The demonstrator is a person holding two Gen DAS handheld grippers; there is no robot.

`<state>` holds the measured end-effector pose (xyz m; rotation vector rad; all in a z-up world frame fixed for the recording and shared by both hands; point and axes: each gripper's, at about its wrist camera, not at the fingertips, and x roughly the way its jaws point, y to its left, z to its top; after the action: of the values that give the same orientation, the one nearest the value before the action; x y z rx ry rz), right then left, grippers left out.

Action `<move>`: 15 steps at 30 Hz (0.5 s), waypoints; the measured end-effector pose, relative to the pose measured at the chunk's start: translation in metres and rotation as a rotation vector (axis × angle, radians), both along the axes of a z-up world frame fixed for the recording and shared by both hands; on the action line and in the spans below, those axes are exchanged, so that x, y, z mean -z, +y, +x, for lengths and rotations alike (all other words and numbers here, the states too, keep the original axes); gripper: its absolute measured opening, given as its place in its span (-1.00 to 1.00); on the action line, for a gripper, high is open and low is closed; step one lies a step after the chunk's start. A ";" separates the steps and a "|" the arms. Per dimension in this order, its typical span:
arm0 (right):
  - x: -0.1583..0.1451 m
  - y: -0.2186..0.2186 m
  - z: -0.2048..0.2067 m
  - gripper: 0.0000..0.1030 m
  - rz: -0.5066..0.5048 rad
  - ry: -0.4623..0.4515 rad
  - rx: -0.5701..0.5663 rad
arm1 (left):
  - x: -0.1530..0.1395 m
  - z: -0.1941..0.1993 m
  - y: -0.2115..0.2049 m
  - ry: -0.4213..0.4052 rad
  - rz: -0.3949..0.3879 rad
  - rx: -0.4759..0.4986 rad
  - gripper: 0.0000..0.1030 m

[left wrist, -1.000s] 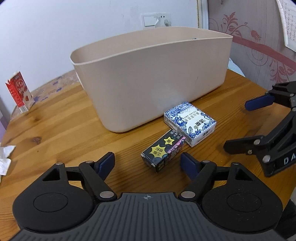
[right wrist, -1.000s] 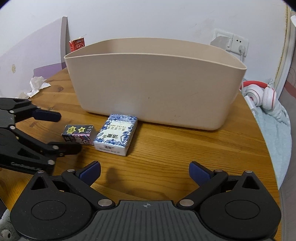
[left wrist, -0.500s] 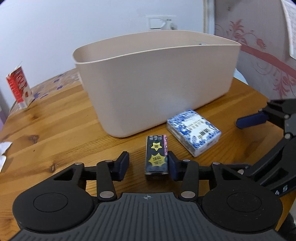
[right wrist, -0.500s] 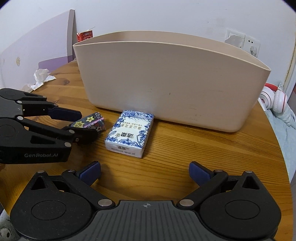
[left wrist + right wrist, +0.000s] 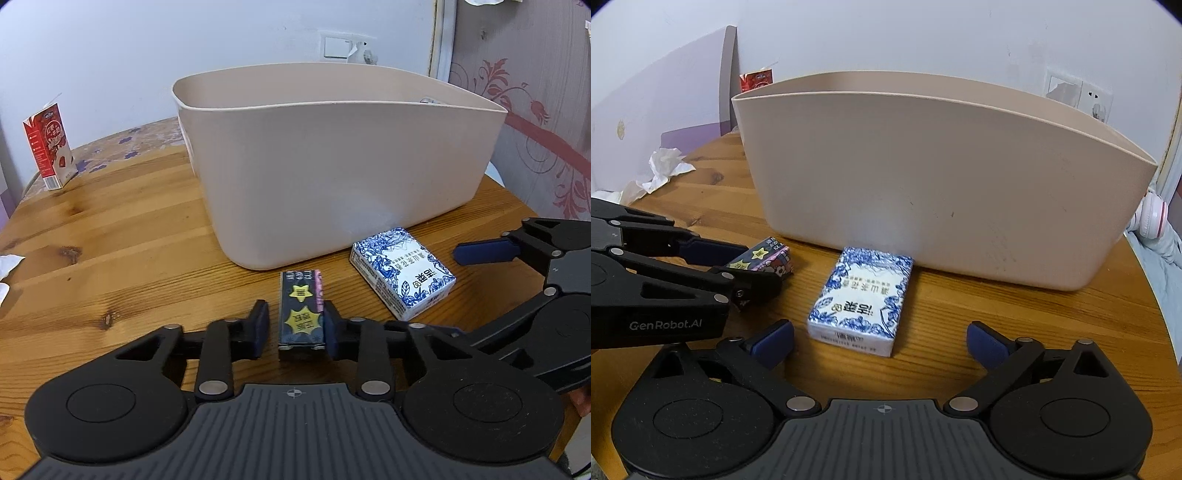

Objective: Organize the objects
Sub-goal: 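Grasp the black star box with the left tool while the right tool grasps the blue-white box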

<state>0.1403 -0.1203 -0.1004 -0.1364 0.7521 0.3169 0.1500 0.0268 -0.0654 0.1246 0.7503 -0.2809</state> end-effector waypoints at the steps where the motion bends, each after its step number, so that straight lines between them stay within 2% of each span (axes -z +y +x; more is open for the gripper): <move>1: -0.001 0.001 0.000 0.78 0.001 -0.003 -0.006 | 0.000 0.000 0.000 -0.001 0.003 -0.002 -0.53; 4: -0.005 0.005 -0.003 0.44 0.000 -0.012 -0.030 | -0.001 0.000 -0.001 0.001 0.012 -0.006 -0.53; 6: -0.007 0.007 -0.005 0.00 0.002 -0.016 -0.041 | -0.002 -0.002 -0.002 -0.004 0.023 -0.008 -0.54; 8: -0.009 0.007 -0.005 -0.09 0.001 -0.012 -0.041 | -0.002 -0.005 -0.004 -0.014 0.036 -0.015 -0.54; 15: -0.011 0.001 -0.012 -0.10 0.014 -0.001 -0.035 | -0.010 -0.015 0.000 -0.033 0.035 -0.025 -0.54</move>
<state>0.1287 -0.1196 -0.0898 -0.1362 0.7471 0.3555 0.1352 0.0264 -0.0556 0.1521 0.7234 -0.2412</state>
